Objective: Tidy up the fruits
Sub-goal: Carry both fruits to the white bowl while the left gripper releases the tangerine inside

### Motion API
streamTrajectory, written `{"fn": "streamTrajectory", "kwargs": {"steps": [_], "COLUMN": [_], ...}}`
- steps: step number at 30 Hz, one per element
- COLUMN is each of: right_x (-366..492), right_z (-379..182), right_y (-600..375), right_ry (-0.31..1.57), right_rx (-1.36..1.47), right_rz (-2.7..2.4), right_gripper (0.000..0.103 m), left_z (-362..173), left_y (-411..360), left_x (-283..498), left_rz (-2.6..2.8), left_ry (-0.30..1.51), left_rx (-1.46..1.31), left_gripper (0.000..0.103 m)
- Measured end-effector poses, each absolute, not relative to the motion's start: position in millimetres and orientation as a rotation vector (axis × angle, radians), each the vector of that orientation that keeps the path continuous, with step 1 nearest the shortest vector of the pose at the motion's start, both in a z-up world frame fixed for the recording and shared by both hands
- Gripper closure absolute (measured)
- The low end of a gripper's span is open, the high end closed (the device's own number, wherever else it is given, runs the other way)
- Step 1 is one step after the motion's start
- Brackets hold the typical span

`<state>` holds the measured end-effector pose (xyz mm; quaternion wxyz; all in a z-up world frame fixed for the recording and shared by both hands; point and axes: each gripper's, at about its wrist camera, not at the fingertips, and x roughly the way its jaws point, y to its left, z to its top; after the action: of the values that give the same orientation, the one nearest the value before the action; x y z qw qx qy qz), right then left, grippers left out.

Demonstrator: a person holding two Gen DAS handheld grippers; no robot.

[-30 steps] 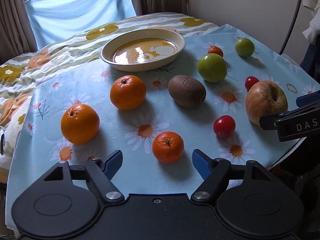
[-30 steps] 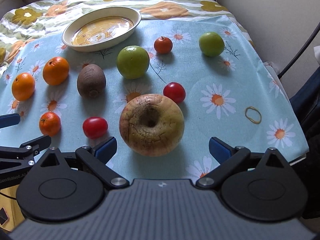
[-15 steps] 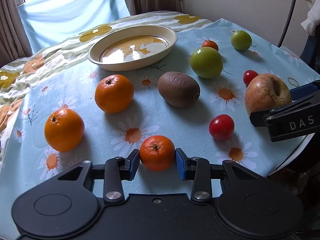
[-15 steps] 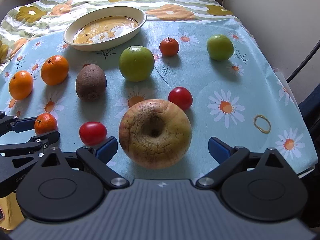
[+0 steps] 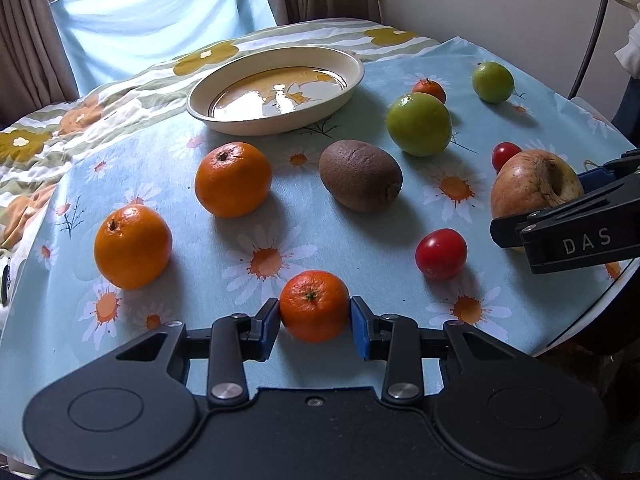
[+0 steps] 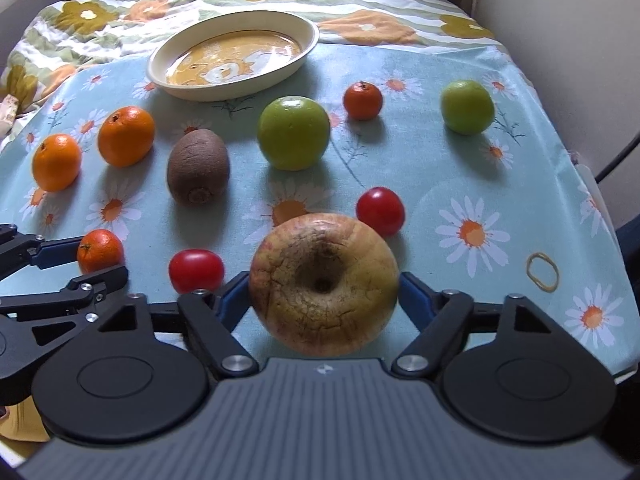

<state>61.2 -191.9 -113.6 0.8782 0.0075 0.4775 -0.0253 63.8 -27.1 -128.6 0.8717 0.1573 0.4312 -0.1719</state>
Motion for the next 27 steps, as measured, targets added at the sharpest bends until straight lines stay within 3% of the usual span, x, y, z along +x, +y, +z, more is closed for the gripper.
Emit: {"fn": "streamTrajectory", "kwargs": {"steps": [11, 27], "right_x": [62, 107], "right_z": [-95, 14], "right_y": [-203, -206], "right_ry": [0.988, 0.827], "right_rx": [0.016, -0.036], "right_rz": [0.019, 0.178], "right_gripper": [0.012, 0.012], "left_z": [-96, 7], "left_y": [-29, -29], "left_x": [56, 93], "left_rz": [-0.273, -0.156], "left_ry": [0.86, 0.712], "left_rx": [0.295, 0.159], "left_gripper": [0.062, 0.062]}}
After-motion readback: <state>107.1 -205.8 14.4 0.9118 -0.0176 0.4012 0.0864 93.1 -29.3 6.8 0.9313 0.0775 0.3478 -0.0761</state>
